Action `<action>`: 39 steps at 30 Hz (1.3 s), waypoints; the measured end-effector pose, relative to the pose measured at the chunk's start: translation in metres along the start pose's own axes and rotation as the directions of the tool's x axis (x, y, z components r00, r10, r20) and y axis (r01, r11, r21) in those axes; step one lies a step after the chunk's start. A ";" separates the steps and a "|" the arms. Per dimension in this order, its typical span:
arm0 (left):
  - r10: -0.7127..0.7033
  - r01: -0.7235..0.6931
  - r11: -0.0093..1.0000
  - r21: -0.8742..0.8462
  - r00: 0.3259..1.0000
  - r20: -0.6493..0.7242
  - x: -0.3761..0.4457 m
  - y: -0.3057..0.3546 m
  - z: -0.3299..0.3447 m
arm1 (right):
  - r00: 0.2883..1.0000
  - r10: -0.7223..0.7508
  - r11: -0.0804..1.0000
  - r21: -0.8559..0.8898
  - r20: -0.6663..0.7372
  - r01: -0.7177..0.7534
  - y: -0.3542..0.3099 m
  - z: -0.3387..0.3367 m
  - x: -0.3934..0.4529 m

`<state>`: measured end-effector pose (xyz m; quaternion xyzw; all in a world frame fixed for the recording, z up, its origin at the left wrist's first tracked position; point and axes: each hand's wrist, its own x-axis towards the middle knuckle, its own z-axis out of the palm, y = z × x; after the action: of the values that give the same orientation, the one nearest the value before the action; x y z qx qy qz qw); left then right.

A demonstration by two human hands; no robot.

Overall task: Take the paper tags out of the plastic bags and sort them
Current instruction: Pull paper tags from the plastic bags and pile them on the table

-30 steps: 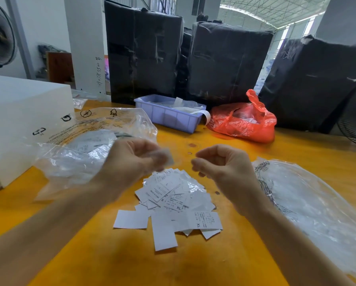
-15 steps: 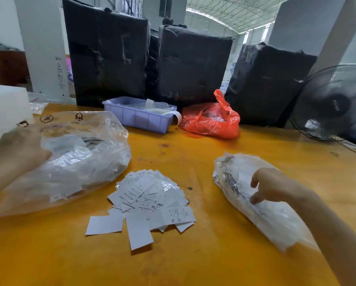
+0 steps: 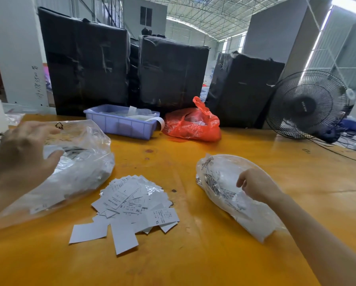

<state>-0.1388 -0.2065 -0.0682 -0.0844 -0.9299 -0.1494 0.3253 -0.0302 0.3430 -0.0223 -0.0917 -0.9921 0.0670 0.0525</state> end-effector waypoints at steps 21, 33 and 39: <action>0.083 -0.064 0.918 -0.391 0.996 0.032 -0.075 0.212 -0.092 | 0.999 0.039 0.350 0.935 0.036 -0.047 -0.032 -0.034 -0.043; 0.088 0.411 0.548 -0.728 0.838 0.539 -0.091 0.290 -0.082 | 0.860 0.070 0.903 0.398 -0.505 0.160 -0.037 -0.021 -0.037; 0.058 0.373 0.628 -0.683 0.852 0.520 -0.094 0.287 -0.080 | 0.989 -0.064 0.954 -0.299 -0.134 0.021 -0.003 0.007 -0.023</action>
<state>0.0532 0.0316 -0.0036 -0.1639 -0.8325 -0.5292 -0.0057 -0.0092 0.3348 -0.0312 -0.0817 -0.9864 -0.0908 0.1104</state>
